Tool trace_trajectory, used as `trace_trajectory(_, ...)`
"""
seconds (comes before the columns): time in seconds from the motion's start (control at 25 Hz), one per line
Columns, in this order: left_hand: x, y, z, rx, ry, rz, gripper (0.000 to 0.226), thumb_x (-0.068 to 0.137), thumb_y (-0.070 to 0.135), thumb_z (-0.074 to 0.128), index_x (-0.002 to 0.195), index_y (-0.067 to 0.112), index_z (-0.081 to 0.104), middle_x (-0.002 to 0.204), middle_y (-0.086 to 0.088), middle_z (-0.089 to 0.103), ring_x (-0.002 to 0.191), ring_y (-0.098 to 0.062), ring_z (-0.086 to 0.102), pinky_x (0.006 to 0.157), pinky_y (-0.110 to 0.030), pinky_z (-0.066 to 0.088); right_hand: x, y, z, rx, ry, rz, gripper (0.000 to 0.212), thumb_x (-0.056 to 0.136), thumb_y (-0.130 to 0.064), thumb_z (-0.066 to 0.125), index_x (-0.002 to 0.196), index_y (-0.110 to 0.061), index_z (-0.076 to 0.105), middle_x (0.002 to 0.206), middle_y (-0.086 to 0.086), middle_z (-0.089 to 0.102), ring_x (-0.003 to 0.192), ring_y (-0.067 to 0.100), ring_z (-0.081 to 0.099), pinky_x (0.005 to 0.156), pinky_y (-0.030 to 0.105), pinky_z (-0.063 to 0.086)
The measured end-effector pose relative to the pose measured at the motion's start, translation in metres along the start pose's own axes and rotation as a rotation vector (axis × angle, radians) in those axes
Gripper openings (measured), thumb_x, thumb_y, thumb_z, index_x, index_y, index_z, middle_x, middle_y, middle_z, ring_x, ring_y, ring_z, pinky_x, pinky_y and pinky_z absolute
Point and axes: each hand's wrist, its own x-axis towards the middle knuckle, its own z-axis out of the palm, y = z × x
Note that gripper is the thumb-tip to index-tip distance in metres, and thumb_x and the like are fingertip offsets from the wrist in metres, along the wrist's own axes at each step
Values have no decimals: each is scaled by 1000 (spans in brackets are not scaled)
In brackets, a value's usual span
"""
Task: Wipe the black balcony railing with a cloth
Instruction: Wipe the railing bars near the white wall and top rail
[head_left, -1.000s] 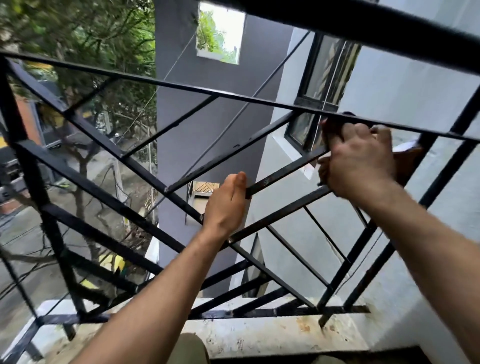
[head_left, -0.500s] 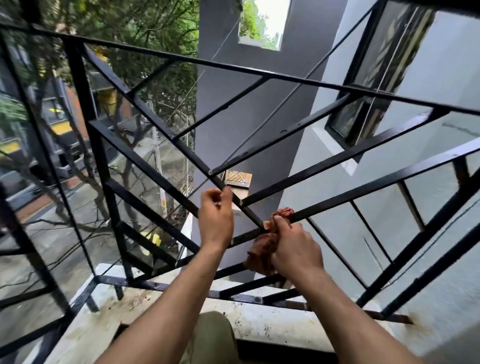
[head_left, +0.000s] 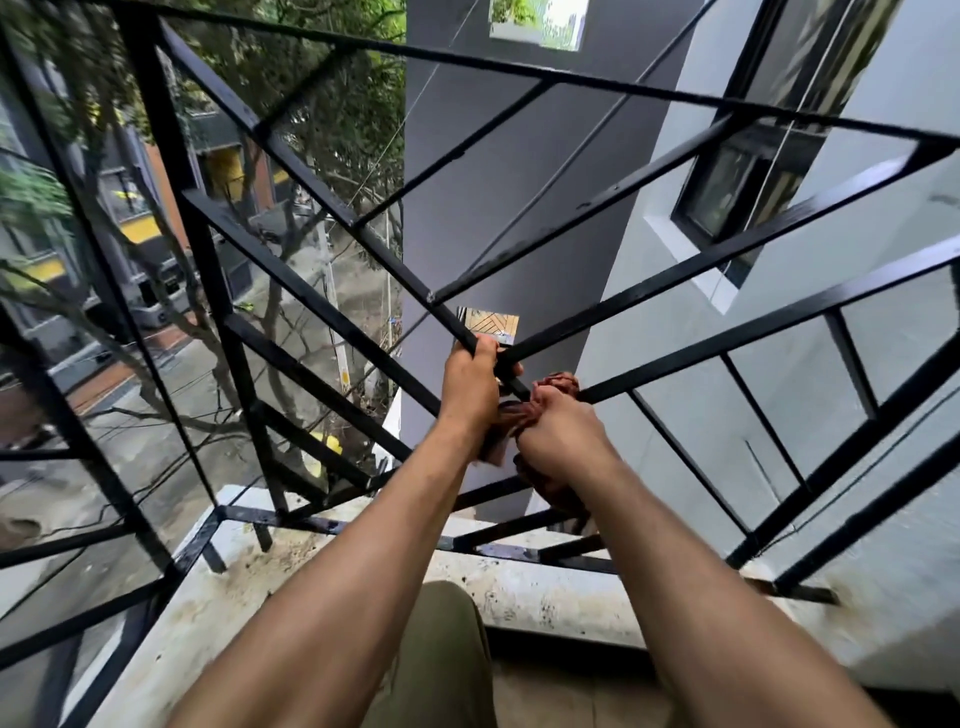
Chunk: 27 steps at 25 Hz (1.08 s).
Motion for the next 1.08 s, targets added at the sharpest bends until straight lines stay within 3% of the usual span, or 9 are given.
trace_trajectory(0.12, -1, -1, 1, 6, 13, 5, 24, 106, 26, 41, 89, 16, 56, 80, -7, 69, 72, -16, 69, 80, -45, 57, -46, 11, 10, -17, -59, -26, 64, 91, -20, 55, 147, -45, 36, 102, 2, 64, 85, 21, 65, 73, 30, 56)
trace_trajectory(0.2, -1, 0, 1, -12, 16, 2, 23, 106, 26, 40, 94, 14, 56, 81, -7, 69, 72, -14, 69, 79, -44, 56, -42, 12, 8, -29, -59, -26, 60, 92, -25, 53, 146, -45, 37, 107, 4, 63, 89, 24, 63, 80, 34, 55)
trace_trajectory(0.36, -9, 5, -1, -70, -20, -111, 23, 106, 32, 43, 106, 12, 55, 89, -11, 70, 75, -24, 67, 59, -33, 52, 0, -7, 4, 59, -15, 29, 31, 80, -31, 53, 109, -34, 61, 94, 1, 69, 78, 20, 66, 72, 40, 61)
trace_trajectory(0.56, -12, 9, -9, -87, -87, -59, 30, 108, 39, 38, 94, 20, 56, 85, 1, 68, 82, -18, 71, 79, -36, 45, -83, 34, 41, 10, -181, 49, 45, 82, -34, 46, 124, -32, 61, 115, -3, 72, 104, 26, 68, 90, 34, 55)
trace_trajectory(0.68, -4, 12, -13, -37, -106, -57, 42, 109, 44, 31, 89, 18, 57, 80, 2, 70, 83, -20, 72, 81, -37, 46, -72, 10, 22, 23, 125, -85, 62, 83, -32, 58, 144, -35, 47, 120, 3, 66, 108, 28, 63, 93, 36, 52)
trace_trajectory(0.8, 2, 19, -20, 16, -143, -94, 39, 108, 41, 37, 95, 17, 65, 93, -3, 71, 94, -25, 67, 74, -32, 52, -24, -21, -39, -476, 570, -345, 72, 78, -37, 70, 146, -22, 50, 138, 12, 48, 131, 34, 41, 116, 50, 32)
trace_trajectory(0.92, 4, 25, -38, -26, -145, -54, 36, 106, 37, 47, 109, 7, 66, 99, 0, 73, 91, -14, 68, 73, -28, 54, 18, -63, -45, -881, 360, -315, 49, 85, -50, 56, 124, -21, 65, 126, 8, 56, 121, 30, 48, 115, 45, 31)
trace_trajectory(1.0, 8, 30, -46, 8, -108, 66, 39, 106, 34, 48, 109, 1, 68, 91, 2, 73, 77, -3, 67, 67, -20, 50, 24, -84, -9, -866, 221, -307, 43, 92, -52, 51, 117, -22, 67, 120, 4, 59, 112, 25, 53, 103, 39, 39)
trace_trajectory(1.08, 9, 35, -44, 90, -63, 145, 32, 105, 28, 50, 108, 3, 69, 92, 1, 72, 73, 6, 66, 64, -11, 48, 23, -80, 9, -744, 252, -382, 40, 95, -47, 50, 119, -19, 65, 122, 6, 59, 117, 27, 51, 112, 41, 34)
